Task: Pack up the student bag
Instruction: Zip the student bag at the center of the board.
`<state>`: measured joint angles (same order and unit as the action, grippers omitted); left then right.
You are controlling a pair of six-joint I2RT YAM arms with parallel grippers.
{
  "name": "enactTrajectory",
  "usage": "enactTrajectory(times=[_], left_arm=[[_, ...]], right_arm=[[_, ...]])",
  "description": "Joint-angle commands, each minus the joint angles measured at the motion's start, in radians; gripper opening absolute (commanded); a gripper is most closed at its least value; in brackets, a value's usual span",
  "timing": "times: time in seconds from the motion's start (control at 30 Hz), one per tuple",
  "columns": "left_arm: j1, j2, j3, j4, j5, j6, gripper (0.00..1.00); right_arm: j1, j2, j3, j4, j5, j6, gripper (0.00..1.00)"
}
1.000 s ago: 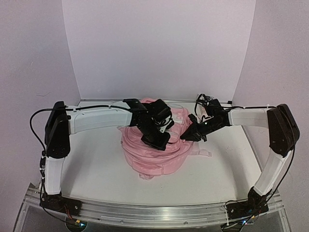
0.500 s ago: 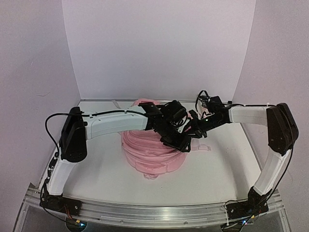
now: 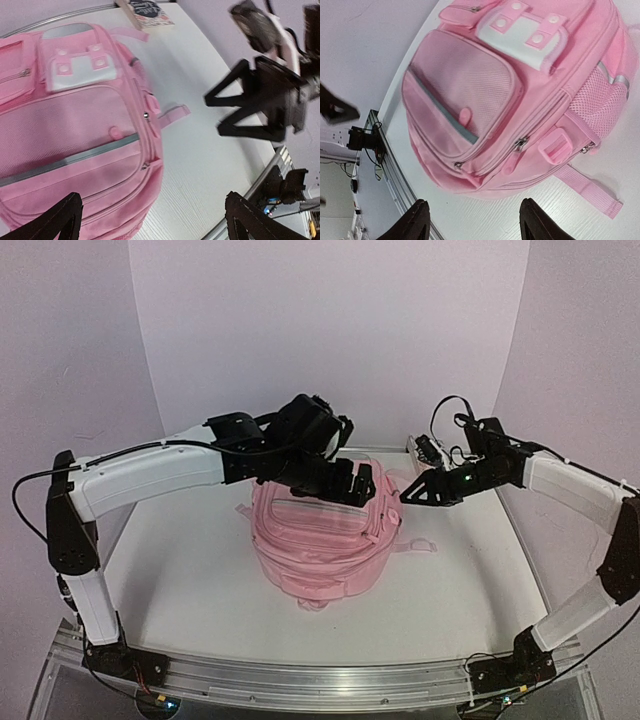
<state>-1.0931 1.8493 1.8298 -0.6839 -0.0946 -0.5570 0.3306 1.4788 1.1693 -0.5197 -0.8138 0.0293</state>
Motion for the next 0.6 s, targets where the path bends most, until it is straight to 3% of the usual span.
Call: enactTrajectory(times=[0.0,0.27,0.57], left_arm=[[0.044,-0.091,-0.092,-0.011,-0.155,-0.11,1.0],[0.099,-0.165,-0.182,0.003,-0.091,-0.132,1.0],[0.109,-0.204,-0.242,0.026,-0.091,-0.169,1.0]], right_arm=[[0.089,-0.054,-0.038,-0.03,0.053,-0.186,0.6],[0.174,0.046,-0.017,-0.003,0.118,-0.395,0.56],[0.237,0.132,-0.005,0.058,0.172,-0.426,0.5]])
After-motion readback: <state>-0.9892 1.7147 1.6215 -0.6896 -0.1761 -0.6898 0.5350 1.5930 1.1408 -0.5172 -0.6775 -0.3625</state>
